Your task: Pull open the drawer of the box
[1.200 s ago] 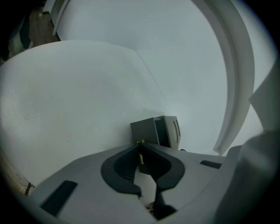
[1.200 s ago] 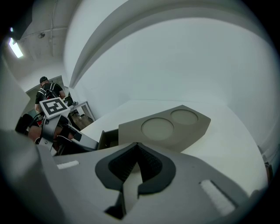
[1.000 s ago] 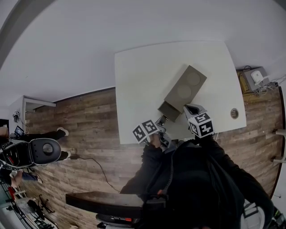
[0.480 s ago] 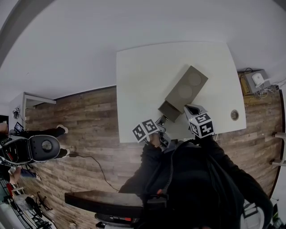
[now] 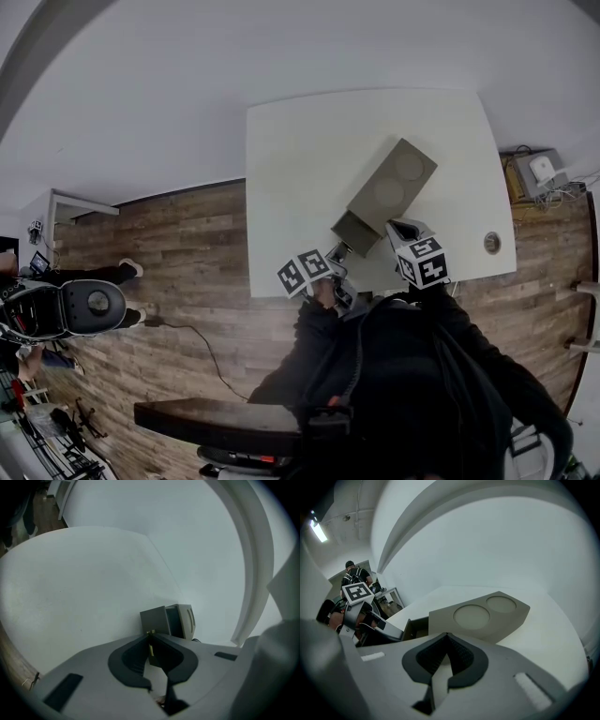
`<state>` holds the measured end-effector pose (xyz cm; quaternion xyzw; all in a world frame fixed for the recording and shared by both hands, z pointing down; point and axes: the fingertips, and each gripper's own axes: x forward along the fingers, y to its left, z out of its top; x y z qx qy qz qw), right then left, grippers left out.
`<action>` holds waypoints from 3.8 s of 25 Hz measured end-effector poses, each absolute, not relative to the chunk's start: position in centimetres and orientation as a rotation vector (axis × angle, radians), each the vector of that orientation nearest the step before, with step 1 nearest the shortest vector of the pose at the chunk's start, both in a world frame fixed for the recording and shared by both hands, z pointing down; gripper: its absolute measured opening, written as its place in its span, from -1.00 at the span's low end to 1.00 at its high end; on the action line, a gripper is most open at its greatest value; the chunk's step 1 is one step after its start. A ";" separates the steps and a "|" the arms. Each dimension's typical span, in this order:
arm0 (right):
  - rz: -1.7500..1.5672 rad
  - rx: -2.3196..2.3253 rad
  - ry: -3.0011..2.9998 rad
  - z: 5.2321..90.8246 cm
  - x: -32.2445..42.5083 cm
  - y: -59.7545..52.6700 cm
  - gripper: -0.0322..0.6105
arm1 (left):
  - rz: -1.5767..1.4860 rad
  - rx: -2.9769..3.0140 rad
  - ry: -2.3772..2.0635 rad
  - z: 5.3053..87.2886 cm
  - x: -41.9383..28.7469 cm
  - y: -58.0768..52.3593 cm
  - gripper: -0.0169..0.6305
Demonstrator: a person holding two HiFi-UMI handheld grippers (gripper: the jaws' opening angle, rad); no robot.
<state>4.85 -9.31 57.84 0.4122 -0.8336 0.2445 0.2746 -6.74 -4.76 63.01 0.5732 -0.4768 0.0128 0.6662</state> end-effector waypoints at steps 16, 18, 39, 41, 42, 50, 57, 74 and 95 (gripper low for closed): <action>0.652 1.096 -2.243 57.9 5.2 -9.4 -0.92 | 0.020 1.283 -1.089 63.1 -6.7 -4.6 -0.87; 0.656 1.093 -2.242 57.9 5.1 -9.4 -0.92 | 0.020 1.282 -1.091 63.1 -6.7 -4.7 -0.87; 0.650 1.091 -2.223 58.0 5.1 -9.4 -0.92 | 0.021 1.276 -1.086 63.2 -7.1 -4.2 -0.87; 0.651 1.095 -2.223 58.0 5.0 -9.4 -0.92 | 0.022 1.277 -1.085 63.1 -7.3 -4.2 -0.87; 0.652 1.097 -2.224 58.0 4.9 -9.4 -0.92 | 0.022 1.277 -1.084 63.1 -7.4 -4.1 -0.87; 0.672 1.102 -2.235 57.9 5.0 -9.3 -0.92 | 0.009 1.271 -1.077 63.1 -7.7 -3.6 -0.87; 0.673 1.106 -2.243 57.9 5.0 -9.4 -0.92 | 0.025 1.270 -1.088 63.1 -7.8 -3.6 -0.87; 0.671 1.113 -2.246 58.1 5.0 -9.5 -0.92 | 0.016 1.264 -1.095 63.3 -8.4 -3.1 -0.87; 0.676 1.118 -2.248 58.0 5.2 -9.4 -0.92 | 0.011 1.258 -1.090 63.3 -8.4 -2.9 -0.88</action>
